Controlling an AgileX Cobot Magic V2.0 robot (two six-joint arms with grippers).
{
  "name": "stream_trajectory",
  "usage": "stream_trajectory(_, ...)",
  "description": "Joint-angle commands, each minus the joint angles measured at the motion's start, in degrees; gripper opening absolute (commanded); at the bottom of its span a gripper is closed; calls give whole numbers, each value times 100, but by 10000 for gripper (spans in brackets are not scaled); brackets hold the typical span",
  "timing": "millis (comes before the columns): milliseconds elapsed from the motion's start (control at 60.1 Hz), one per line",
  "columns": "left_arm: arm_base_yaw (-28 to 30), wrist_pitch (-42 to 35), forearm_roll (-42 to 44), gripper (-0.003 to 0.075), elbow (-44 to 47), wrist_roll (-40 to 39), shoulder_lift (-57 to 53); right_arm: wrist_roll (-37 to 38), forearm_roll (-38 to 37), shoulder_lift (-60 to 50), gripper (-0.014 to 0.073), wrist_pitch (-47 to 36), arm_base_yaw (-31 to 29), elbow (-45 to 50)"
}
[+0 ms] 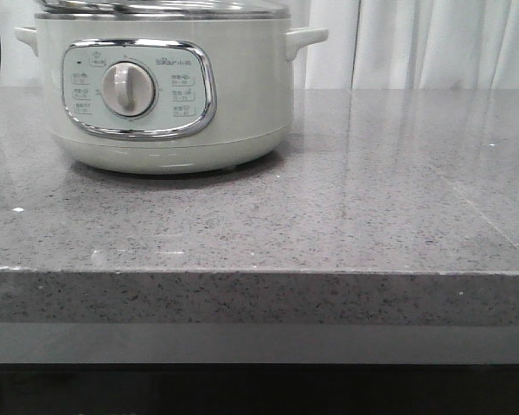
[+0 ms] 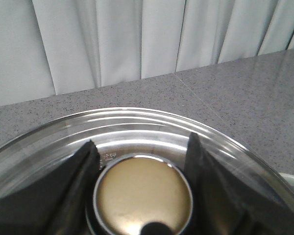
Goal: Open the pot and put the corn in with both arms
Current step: 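Lower the glass lid back onto the pot with the left gripper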
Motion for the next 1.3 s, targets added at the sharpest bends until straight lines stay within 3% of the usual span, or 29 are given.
stream_trajectory(0,-5,-598,-4,259,-252,14,-306,-67,26,-3,529,-362,-11,-132)
stream_trajectory(167,-5,-434,-4,299,-252,14,-306,-67,26,-3,529,-362,-11,-132)
stream_trajectory(316,-5,-434,-4,472,-252,14,-306,-67,26,-3,529,-362,-11,-132)
stream_trajectory(383,-5,-434,-4,507,-252,14,-306,-67,26,-3,529,-362,-11,-132)
stream_trajectory(833,-5,-195,-19,493,-252,14,-750,-67,26,-3,529,-362,-11,-132)
stream_trajectory(949,-5,381,-19,493,-252,14,-1176,-67,26,-3,529,-362,-11,-132)
stream_trajectory(1282,-5,3093,-30,493,-100,14,-2671,-67,26,-3,529,-362,-11,-132)
